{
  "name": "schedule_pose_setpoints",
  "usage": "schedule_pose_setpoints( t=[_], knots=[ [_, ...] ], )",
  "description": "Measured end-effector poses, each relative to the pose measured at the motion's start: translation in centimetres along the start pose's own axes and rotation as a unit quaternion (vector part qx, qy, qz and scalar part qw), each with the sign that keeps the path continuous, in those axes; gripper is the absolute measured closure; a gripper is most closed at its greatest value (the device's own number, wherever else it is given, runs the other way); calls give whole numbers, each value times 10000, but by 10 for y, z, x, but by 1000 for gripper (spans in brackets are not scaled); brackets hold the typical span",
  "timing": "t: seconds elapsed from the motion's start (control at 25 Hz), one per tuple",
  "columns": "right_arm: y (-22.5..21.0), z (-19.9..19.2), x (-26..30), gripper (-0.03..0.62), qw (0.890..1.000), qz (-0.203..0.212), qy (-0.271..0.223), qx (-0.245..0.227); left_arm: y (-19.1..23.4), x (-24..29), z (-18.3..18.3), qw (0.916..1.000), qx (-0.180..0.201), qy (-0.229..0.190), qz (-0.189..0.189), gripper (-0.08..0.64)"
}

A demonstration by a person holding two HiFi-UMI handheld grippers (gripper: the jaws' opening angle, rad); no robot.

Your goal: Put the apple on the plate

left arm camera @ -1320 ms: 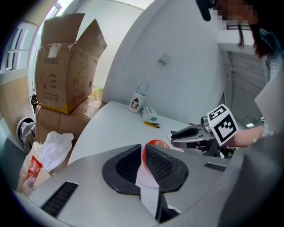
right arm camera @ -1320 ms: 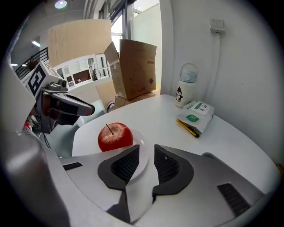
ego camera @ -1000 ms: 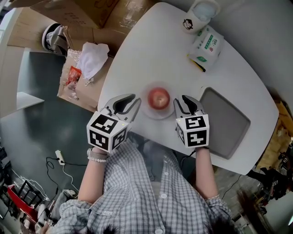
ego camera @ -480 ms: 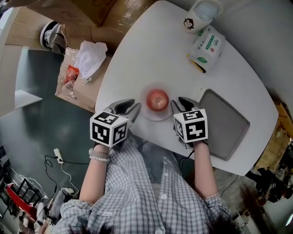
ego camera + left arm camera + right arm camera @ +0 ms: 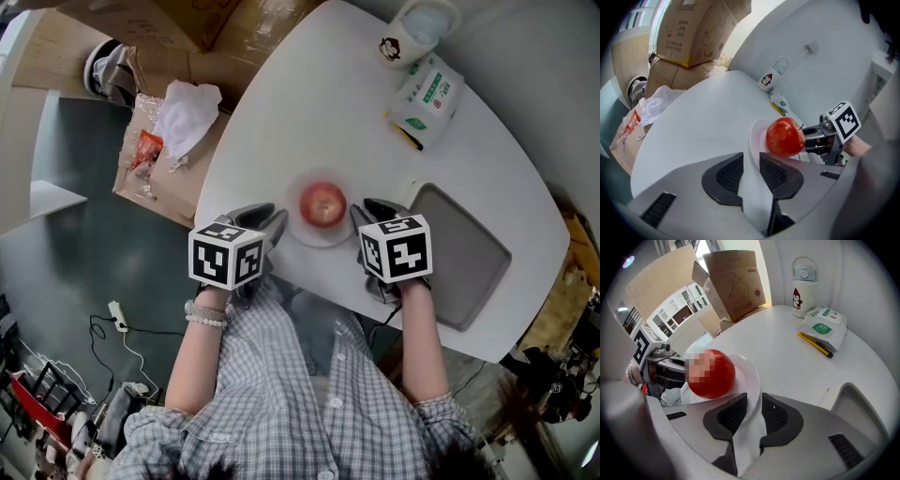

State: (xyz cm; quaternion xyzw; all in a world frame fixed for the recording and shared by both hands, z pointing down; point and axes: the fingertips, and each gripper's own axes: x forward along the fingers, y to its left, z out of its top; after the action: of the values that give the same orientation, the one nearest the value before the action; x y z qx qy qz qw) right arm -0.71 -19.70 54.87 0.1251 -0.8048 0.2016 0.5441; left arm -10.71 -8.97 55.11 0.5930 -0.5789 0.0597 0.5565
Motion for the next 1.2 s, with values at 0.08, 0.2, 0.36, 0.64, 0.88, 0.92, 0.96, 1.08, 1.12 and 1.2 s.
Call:
schedule_pose_setpoints(
  t=[0.08, 0.2, 0.36, 0.64, 0.88, 0.92, 0.96, 1.08, 1.12, 1.2],
  knots=[
    [1, 0, 1, 506, 10000, 20, 56, 12, -1, 1, 1, 10000, -33, 26, -29, 469],
    [2, 0, 2, 506, 9999, 56, 117, 10, -3, 3, 2, 10000, 41, 82, 21, 469],
    [6, 0, 4, 506, 9997, 156, 205, 45, -5, 6, 2, 9987, 408, 243, 180, 469],
    [9, 2, 6, 506, 9987, 311, 313, 258, 3, 6, 3, 9996, 62, 273, 71, 487],
    [7, 5, 5, 526, 9938, 475, 255, 973, 6, 4, 1, 9983, -469, 319, -105, 504],
    [8, 6, 4, 529, 9925, 512, 236, 1088, 7, 3, 1, 9977, -574, 337, -134, 506],
    [9, 6, 4, 531, 9911, 557, 221, 1191, 8, 2, 1, 9972, -640, 357, -153, 509],
    [13, 3, 5, 535, 9872, 668, 208, 1432, 11, -1, 2, 9970, -623, 441, -115, 512],
    [14, 3, 5, 537, 9864, 684, 207, 1483, 13, -1, 2, 9970, -608, 471, -92, 512],
    [16, 2, 4, 538, 9851, 700, 194, 1558, 13, -2, 3, 9967, -625, 507, -69, 514]
  ],
)
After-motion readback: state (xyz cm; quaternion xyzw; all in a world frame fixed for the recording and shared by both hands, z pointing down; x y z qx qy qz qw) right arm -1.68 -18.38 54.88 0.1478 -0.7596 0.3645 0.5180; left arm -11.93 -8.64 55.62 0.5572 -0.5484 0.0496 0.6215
